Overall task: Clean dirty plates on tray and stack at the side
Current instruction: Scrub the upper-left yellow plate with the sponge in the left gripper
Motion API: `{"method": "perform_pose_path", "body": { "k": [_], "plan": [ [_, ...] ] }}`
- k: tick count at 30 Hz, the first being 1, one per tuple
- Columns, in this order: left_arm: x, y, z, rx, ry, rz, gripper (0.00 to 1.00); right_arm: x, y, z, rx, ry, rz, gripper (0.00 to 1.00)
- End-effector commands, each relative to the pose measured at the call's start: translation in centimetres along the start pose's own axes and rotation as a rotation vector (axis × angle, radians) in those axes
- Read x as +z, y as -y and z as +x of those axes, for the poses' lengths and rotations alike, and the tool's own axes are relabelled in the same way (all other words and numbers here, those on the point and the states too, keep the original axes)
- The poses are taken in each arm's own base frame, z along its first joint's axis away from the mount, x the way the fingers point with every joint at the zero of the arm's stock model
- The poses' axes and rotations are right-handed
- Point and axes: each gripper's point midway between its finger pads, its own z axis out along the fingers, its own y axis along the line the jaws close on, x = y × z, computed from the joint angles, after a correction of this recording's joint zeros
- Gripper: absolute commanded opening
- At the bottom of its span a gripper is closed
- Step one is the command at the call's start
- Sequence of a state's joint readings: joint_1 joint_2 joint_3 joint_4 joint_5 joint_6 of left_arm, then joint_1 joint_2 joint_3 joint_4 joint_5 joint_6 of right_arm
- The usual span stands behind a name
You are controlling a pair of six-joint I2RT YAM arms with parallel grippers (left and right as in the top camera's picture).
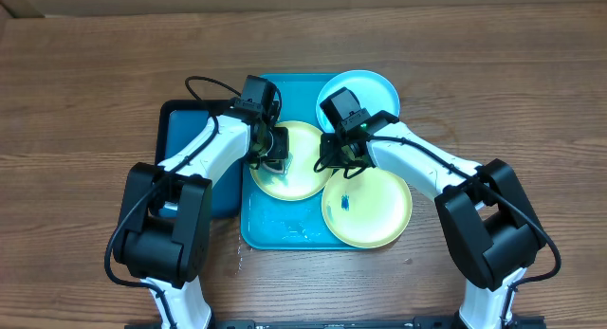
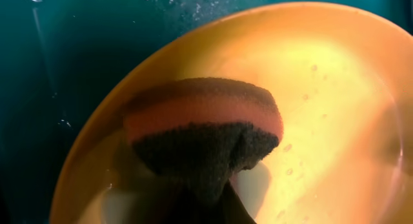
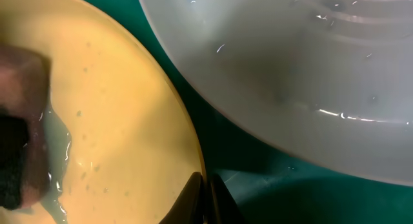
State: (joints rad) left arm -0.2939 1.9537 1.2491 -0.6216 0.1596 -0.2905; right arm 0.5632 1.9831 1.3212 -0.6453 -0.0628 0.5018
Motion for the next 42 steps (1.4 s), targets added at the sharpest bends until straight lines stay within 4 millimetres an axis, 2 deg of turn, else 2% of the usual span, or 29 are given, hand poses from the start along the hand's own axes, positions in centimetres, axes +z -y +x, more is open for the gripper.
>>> {"method": "perform_pose_path", "body": {
  "k": [1, 5, 7, 11, 16, 20, 26, 34, 38, 42],
  "plan": [
    [1.4, 2.5, 3.3, -0.015, -0.118, 0.137, 0.04, -1.9, -1.1, -1.5, 0.003, 0.058, -0.036, 0.04],
    [0.2, 6.4, 3.2, 0.019, -0.142, 0.37, 0.04, -1.9, -1.1, -1.5, 0.003, 0.058, -0.036, 0.04],
    [-0.7, 7.1, 2.7, 0.016, -0.143, 0.416, 0.04, -1.9, -1.1, -1.5, 0.003, 0.059, -0.036, 0.04],
    [-2.8, 7.0, 0.7, 0.009, -0.119, 0.365, 0.04, -1.9, -1.1, -1.5, 0.003, 0.057, -0.039, 0.04],
    [-6.3, 6.7, -2.0, 0.066, -0.072, 0.262, 0.04, -1.9, -1.1, -1.5, 0.003, 0.058, -0.04, 0.04],
    [-7.4, 4.9, -3.2, 0.066, -0.037, 0.127, 0.04, -1.9, -1.2, -1.6, 0.003, 0.058, -0.04, 0.04],
    [-5.8, 2.5, -2.2, 0.063, -0.05, 0.007, 0.04, -1.9, -1.2, -1.6, 0.003, 0.059, -0.041, 0.04],
    [-1.2, 1.5, 0.9, 0.058, -0.073, -0.002, 0.04, -1.9, -1.2, -1.5, 0.003, 0.057, -0.044, 0.04],
    [0.2, 1.4, 2.4, 0.026, -0.092, 0.018, 0.04, -1.9, -1.2, -1.5, 0.003, 0.057, -0.043, 0.04],
    [1.1, 2.5, 3.9, 0.023, -0.127, 0.108, 0.04, -1.9, -1.2, -1.5, 0.003, 0.058, -0.044, 0.04]
  ]
}}
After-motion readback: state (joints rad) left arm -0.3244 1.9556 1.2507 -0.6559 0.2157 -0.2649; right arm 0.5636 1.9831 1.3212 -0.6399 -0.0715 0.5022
